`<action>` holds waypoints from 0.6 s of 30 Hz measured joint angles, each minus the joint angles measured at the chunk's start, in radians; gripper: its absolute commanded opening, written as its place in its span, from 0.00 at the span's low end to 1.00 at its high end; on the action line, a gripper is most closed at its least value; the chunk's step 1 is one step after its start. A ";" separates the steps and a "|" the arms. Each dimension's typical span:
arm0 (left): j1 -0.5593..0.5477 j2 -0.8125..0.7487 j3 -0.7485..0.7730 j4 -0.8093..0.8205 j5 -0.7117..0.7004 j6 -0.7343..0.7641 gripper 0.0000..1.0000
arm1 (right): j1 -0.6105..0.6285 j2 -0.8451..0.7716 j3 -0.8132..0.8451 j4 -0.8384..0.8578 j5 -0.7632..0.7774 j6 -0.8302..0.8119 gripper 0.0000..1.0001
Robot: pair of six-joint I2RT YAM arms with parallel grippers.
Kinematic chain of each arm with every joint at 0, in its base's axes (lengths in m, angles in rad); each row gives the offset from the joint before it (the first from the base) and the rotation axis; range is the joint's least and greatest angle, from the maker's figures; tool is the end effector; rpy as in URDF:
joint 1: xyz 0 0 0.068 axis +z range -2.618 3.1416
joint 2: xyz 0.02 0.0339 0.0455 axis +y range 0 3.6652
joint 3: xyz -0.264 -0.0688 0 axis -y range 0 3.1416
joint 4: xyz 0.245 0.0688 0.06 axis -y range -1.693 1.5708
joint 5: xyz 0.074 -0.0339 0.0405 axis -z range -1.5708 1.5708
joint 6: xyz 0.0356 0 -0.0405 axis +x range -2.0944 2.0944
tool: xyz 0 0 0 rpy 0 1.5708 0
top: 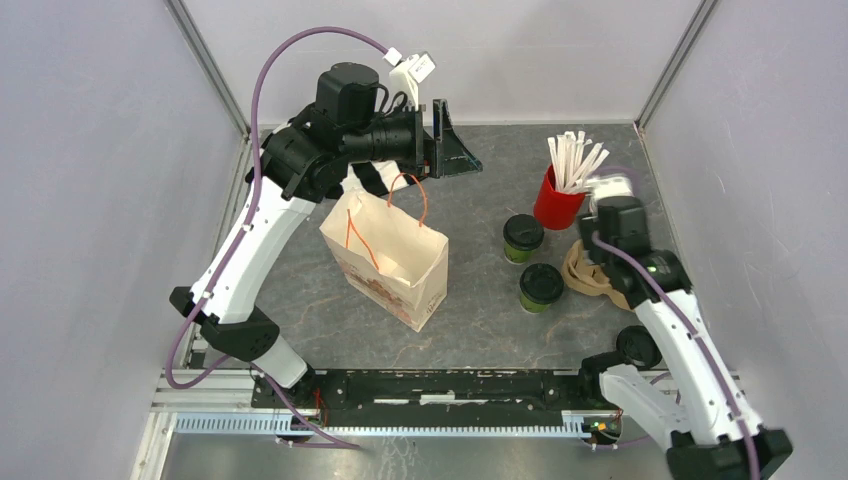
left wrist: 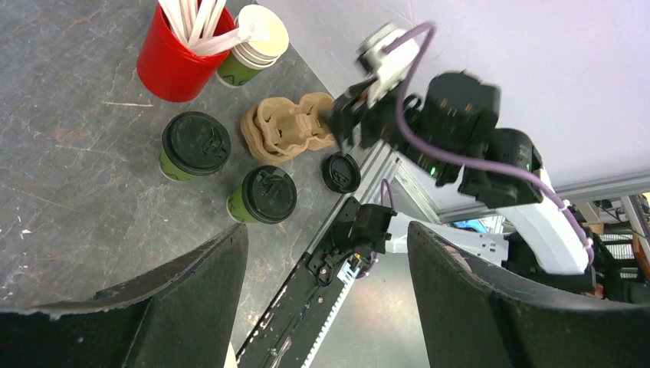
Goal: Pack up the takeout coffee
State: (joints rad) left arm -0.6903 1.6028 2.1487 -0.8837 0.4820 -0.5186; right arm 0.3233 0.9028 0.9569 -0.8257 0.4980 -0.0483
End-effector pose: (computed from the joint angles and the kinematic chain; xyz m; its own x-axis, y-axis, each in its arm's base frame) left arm 0.2256 -0.2077 0.5209 -0.6688 -0.0173 -0.7433 0.6563 0.4561 -0.6011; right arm 0.1698 0.0389 0.3205 -0.6626 -0.2667 -0.6999 0.0136 0.9300 -0.3673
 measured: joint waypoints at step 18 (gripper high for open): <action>-0.221 -0.192 -0.039 -0.110 -0.272 0.099 0.94 | -0.815 0.117 -0.135 0.116 -0.339 -0.055 0.53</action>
State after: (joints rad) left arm -0.9112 1.4109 2.1101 -0.9936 0.2104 -0.4198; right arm -0.4919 1.0203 0.8223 -0.7101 0.1593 -0.1032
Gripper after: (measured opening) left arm 0.888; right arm 0.467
